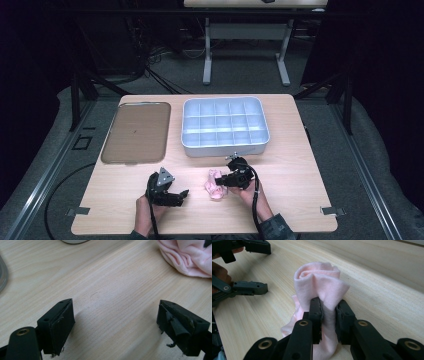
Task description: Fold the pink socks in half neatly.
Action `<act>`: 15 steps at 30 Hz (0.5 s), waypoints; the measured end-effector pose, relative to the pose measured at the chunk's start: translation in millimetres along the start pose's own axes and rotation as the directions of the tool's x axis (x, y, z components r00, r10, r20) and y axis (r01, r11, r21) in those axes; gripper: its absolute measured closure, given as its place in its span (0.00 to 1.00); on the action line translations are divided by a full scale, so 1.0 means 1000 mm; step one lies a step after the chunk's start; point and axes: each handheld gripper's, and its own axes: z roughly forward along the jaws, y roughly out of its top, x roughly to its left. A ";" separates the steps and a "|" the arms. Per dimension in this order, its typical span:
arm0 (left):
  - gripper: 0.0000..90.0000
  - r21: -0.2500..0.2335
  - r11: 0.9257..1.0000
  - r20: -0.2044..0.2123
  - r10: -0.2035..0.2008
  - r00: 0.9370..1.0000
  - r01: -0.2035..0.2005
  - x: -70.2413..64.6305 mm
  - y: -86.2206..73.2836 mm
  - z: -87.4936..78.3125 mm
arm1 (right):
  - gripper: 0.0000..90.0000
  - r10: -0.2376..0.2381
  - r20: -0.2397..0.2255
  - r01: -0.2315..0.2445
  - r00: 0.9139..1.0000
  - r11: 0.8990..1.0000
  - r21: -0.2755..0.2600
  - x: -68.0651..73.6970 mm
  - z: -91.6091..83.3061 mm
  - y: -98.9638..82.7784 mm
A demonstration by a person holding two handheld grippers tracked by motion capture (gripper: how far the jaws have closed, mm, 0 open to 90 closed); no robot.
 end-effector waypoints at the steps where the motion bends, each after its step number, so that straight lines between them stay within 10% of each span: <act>1: 0.16 0.001 1.000 0.000 0.004 1.000 -0.004 0.000 0.000 0.000 | 0.86 0.005 -0.003 -0.005 1.000 1.000 -0.009 0.000 0.000 0.000; 15: 0.15 0.001 1.000 -0.001 0.003 1.000 -0.003 0.000 0.000 0.000 | 0.88 -0.001 0.002 0.001 1.000 1.000 -0.027 0.001 -0.004 -0.002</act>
